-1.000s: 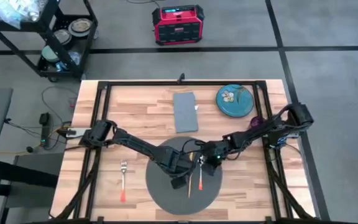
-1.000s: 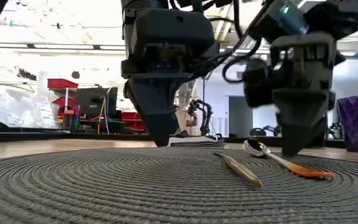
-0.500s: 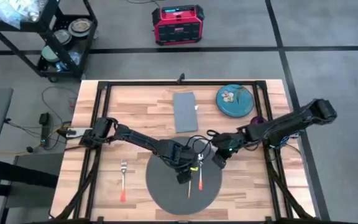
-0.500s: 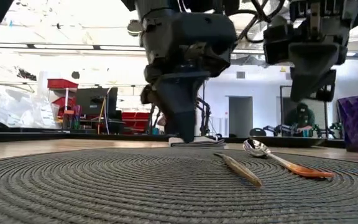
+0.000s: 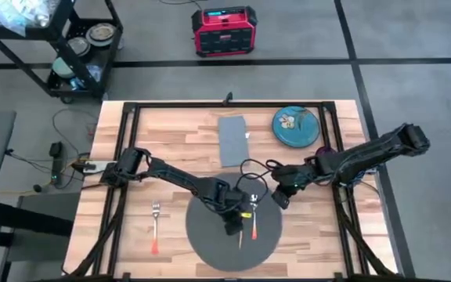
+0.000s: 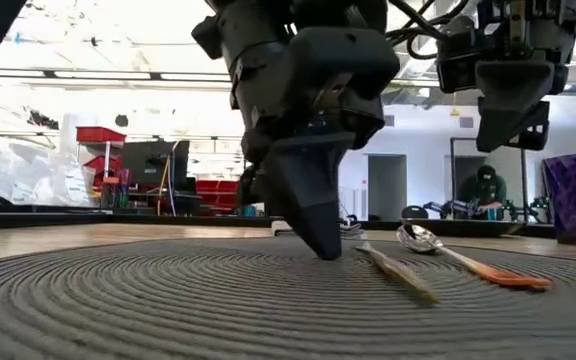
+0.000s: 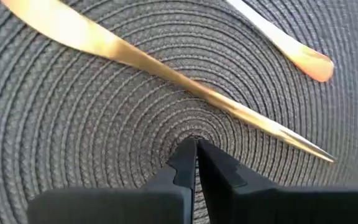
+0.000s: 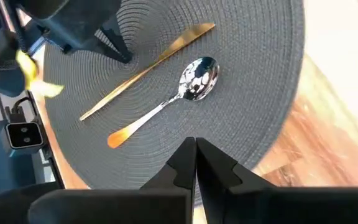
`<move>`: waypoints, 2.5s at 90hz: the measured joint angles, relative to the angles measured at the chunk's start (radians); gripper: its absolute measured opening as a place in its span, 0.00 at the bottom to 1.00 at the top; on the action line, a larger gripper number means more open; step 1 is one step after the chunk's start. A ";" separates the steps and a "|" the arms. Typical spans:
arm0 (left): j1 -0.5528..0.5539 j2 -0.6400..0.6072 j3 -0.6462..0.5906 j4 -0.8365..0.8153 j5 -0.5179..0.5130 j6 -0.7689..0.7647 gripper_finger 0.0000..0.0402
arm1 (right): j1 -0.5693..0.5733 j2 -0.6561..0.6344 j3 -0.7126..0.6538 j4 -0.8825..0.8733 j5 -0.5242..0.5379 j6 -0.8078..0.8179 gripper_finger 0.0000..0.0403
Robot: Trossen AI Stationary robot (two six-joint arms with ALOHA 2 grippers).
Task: Set table place
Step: Adjust the gold table knife on the gray table mat
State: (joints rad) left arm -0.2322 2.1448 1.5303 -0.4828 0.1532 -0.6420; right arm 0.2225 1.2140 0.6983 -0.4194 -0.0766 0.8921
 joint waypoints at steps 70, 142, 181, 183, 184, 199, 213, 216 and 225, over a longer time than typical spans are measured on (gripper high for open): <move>0.008 -0.001 0.002 -0.107 0.081 0.002 0.00 | 0.007 0.001 0.000 -0.026 0.000 -0.003 0.00; 0.015 -0.018 0.000 -0.129 0.033 -0.015 0.00 | 0.006 0.001 0.000 -0.040 0.007 -0.027 0.00; 0.015 -0.030 0.028 -0.079 0.023 0.004 0.00 | 0.004 0.001 0.000 -0.041 0.008 -0.046 0.00; 0.015 -0.030 0.027 -0.082 0.024 0.002 0.00 | 0.004 0.001 0.000 -0.040 0.008 -0.048 0.00; 0.015 -0.029 0.026 -0.081 0.024 0.001 0.00 | 0.004 0.001 0.000 -0.041 0.008 -0.049 0.00; 0.015 -0.030 0.027 -0.075 0.027 0.003 0.00 | 0.004 0.001 0.000 -0.047 0.008 -0.056 0.00; 0.014 -0.030 0.027 -0.055 0.057 0.005 0.00 | 0.004 0.001 0.000 -0.048 0.008 -0.058 0.00; 0.014 -0.030 0.027 -0.051 0.057 0.006 0.00 | 0.004 0.001 0.000 -0.048 0.007 -0.059 0.00; 0.013 -0.030 0.027 -0.043 0.063 0.006 0.00 | 0.004 0.001 0.000 -0.050 0.007 -0.063 0.00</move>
State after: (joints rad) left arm -0.2188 2.1147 1.5578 -0.5261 0.2163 -0.6361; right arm 0.2264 1.2152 0.6983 -0.4694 -0.0692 0.8295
